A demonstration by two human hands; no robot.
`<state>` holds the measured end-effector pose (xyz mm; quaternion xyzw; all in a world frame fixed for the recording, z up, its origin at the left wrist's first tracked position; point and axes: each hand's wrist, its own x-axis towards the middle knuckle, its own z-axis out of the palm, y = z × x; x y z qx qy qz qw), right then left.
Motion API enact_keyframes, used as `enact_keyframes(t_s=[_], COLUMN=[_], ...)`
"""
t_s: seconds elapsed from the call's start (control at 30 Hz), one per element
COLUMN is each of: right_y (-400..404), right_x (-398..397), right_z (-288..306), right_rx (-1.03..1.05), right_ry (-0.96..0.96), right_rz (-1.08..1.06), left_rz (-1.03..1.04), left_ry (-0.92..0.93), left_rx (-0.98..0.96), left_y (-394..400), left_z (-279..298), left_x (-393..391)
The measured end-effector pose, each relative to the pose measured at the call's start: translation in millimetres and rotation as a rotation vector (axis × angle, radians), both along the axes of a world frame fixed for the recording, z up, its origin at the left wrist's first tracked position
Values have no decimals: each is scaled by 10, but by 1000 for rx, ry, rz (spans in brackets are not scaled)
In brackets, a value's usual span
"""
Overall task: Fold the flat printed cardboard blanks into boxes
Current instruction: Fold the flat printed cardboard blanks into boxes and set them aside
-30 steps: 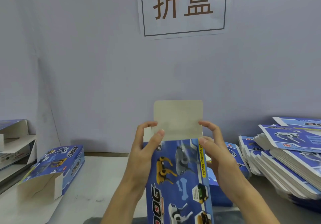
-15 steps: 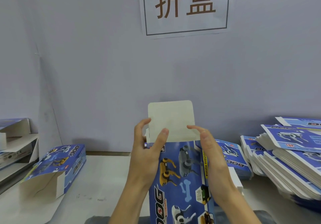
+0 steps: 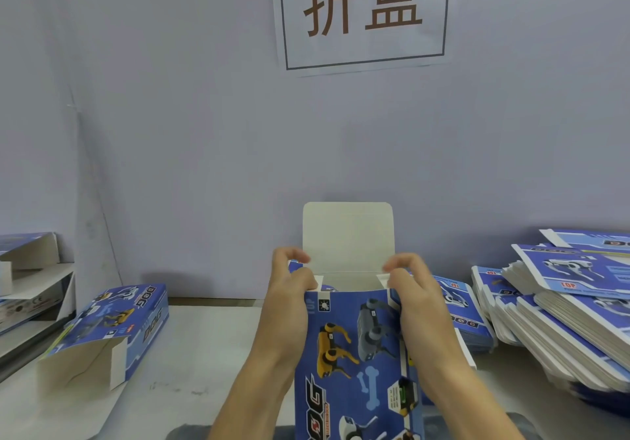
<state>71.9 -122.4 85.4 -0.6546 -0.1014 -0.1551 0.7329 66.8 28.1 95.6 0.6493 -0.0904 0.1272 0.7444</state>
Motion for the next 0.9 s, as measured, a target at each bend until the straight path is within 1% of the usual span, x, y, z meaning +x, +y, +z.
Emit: enact_keyframes(t_s=[0.07, 0.13, 0.2, 0.27, 0.33, 0.43, 0.53, 0.57, 0.6, 0.63, 0.67, 0.7, 0.77, 0.83, 0.9], right_y=[-9, -21, -6, 9, 9, -1, -4, -29, -105, -172, -200, -179, -239, -326, -379], right_x=[19, 19, 8, -8, 21, -22, -3, 0, 25, 54, 77, 62, -27, -46, 1], right_z=[-11, 16, 31, 30, -21, -74, -28, -16, -36, -33, -19, 12, 2, -4, 180], right_rx=[31, 52, 43, 75, 75, 108, 73, 5, -61, -65, -131, -157, -112, -61, -96], right_ry=[34, 19, -6, -37, -85, -30, 0, -14, -50, -75, -114, -111, -85, -107, -122], right_rz=[-1, 63, 99, 71, 4, -82, -51, -15, 79, 167, 236, 269, 263, 176, 68], left_rz=[-13, -38, -42, 17, 95, 158, 180, 192, 202, 194, 154, 109, 35, -12, -56], left_ry=[44, 43, 4, -55, -99, -51, -14, -20, -27, -18, 6, 39, 90, 105, 121], left_rx=[-89, -111, -116, -130, -185, -272, -250, -229, -208, -206, -237, -279, -328, -324, -299], left_y=[-6, -14, -27, -38, -48, -42, -47, -55, -58, -55, -46, -33, 12, 68, 115], left_z=[0, 15, 23, 0, -40, -76, -87, -74, -59, -43, -24, 0, 52, 128, 198], left_x=[-8, -13, -10, -3, 8, 12, 50, 53, 57, 51, 37, 20, -18, -47, -62])
